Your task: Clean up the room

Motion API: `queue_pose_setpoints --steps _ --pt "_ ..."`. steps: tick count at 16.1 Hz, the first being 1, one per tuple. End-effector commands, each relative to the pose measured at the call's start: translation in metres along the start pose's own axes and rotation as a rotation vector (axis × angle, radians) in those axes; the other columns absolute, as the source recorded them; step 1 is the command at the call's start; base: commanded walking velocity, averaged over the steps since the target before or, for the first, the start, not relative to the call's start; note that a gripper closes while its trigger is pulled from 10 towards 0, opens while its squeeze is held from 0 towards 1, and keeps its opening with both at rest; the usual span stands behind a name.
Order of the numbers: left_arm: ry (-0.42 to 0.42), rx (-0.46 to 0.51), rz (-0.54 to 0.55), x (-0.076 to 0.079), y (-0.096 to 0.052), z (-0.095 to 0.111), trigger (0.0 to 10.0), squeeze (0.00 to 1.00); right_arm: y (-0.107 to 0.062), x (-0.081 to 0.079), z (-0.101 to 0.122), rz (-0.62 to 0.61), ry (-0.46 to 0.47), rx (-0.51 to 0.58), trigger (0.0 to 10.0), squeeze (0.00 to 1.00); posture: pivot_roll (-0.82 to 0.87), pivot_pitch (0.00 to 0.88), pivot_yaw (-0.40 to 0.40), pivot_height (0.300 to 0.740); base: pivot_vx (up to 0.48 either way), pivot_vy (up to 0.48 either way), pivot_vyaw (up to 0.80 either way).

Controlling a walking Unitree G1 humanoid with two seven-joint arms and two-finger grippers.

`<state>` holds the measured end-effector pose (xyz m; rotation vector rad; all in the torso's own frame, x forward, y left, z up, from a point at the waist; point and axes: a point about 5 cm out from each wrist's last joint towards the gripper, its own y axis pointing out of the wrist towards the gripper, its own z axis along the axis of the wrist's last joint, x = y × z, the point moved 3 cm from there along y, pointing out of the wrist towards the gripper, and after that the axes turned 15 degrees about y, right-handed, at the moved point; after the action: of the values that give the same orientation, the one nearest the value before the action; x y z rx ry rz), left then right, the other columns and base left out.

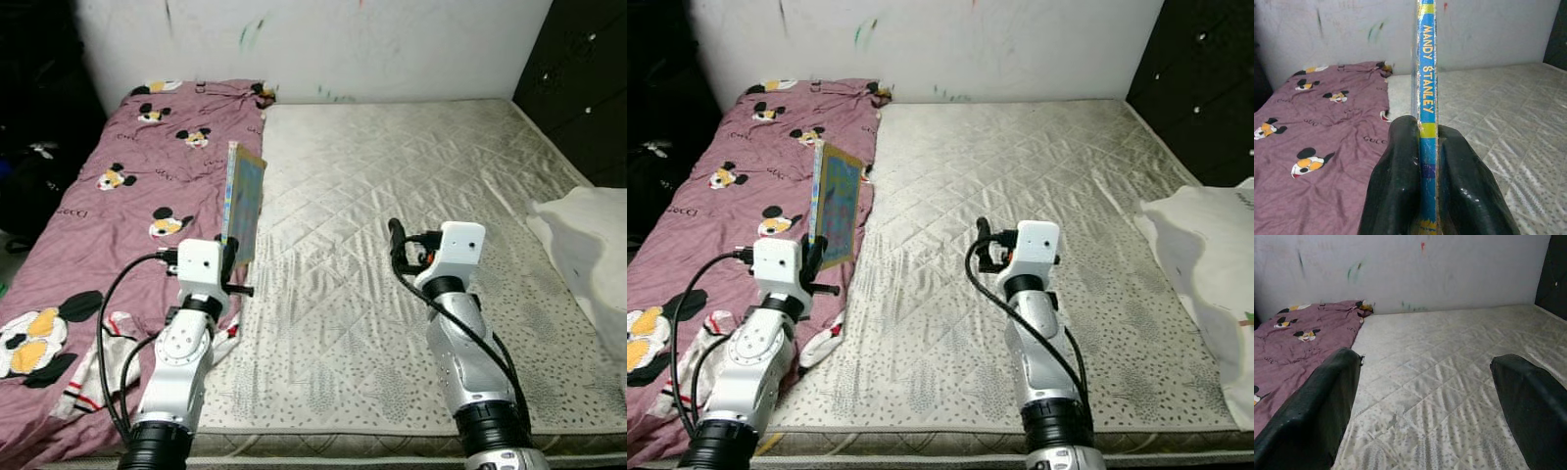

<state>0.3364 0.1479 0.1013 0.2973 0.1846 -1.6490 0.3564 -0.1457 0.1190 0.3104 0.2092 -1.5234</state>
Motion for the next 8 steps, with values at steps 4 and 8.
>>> queue_pose_setpoints --steps 4,8 --pt "-0.001 0.023 -0.013 0.0037 -0.0033 0.0072 10.0 0.0 -0.0023 -0.0031 -0.0013 0.0 -0.007 -0.01 10.0 0.0 -0.05 0.009 0.008 0.74 0.0 -0.299 0.0" --pt "-0.004 0.017 -0.015 0.0046 -0.0035 0.0071 10.0 0.0 -0.0014 -0.0049 -0.0006 0.008 -0.007 -0.015 10.0 0.0 -0.05 0.024 0.003 0.74 0.0 -0.366 0.0"
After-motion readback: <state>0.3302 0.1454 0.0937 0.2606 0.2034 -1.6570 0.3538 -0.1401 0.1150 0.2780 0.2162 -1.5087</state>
